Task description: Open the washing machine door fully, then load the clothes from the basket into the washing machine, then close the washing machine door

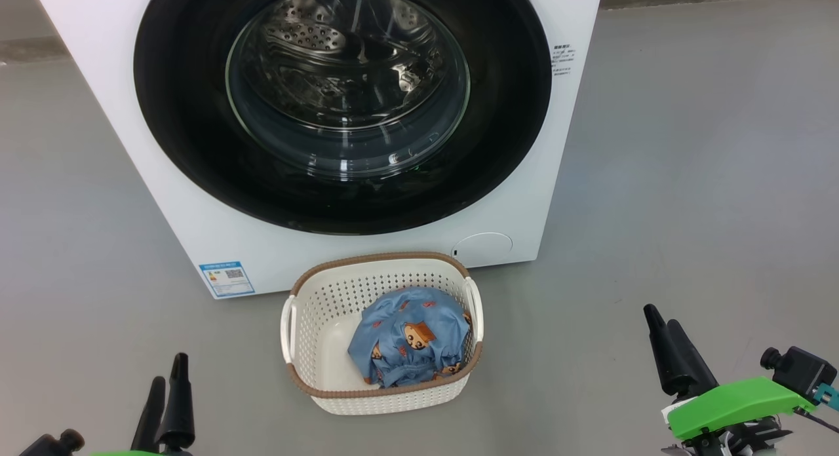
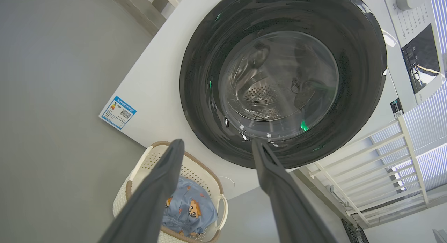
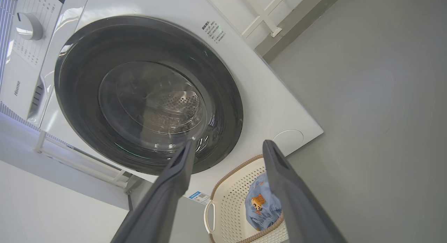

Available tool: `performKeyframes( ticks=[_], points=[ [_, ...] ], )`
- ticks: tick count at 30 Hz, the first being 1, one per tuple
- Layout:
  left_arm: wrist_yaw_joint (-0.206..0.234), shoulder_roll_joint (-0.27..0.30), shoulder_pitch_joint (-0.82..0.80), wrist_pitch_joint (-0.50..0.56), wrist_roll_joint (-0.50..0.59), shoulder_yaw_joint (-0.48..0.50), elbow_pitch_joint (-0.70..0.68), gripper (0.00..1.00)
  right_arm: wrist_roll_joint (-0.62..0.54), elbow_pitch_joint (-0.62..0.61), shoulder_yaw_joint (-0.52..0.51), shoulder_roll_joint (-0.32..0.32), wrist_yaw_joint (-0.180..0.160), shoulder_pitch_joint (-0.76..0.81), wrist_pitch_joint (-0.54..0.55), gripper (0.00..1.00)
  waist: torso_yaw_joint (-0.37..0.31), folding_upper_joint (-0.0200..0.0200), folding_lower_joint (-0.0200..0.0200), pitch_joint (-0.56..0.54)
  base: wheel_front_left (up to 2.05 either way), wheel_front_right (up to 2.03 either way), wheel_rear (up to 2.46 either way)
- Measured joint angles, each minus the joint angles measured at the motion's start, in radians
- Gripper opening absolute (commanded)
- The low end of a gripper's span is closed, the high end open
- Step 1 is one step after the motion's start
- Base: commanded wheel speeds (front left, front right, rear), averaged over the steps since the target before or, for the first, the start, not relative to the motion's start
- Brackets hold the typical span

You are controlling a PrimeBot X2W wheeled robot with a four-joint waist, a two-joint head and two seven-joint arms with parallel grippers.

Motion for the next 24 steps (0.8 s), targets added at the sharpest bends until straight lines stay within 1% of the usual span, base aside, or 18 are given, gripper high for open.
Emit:
performKeyframes(
  ticks=[4, 7, 18, 24],
  points=[
    [0.000, 0.003, 0.000, -0.012, 0.053, -0.001, -0.005, 1.00, -0.055, 0.001, 0.007, -0.006, 0.000, 0.000, -0.012, 1.00, -0.001, 0.0000, 0.0000, 0.000, 0.00, 0.00, 0.00],
    [0.000, 0.008, 0.000, -0.018, 0.083, 0.000, -0.006, 1.00, -0.073, 0.001, 0.013, -0.009, 0.000, -0.001, -0.018, 1.00, -0.002, 0.0000, 0.0000, 0.000, 0.00, 0.00, 0.00],
    [0.000, 0.012, 0.002, -0.048, 0.233, 0.001, -0.023, 1.00, -0.223, 0.009, 0.037, -0.030, 0.000, -0.030, -0.048, 1.00, -0.005, 0.0000, 0.0000, -0.002, 0.00, 0.00, 0.00],
    [0.000, 0.009, 0.006, -0.066, 0.311, 0.015, -0.020, 1.00, -0.303, 0.045, 0.027, -0.029, 0.000, -0.041, -0.065, 1.00, -0.006, 0.0000, 0.0000, -0.008, 0.00, 0.00, 0.00]
  ],
)
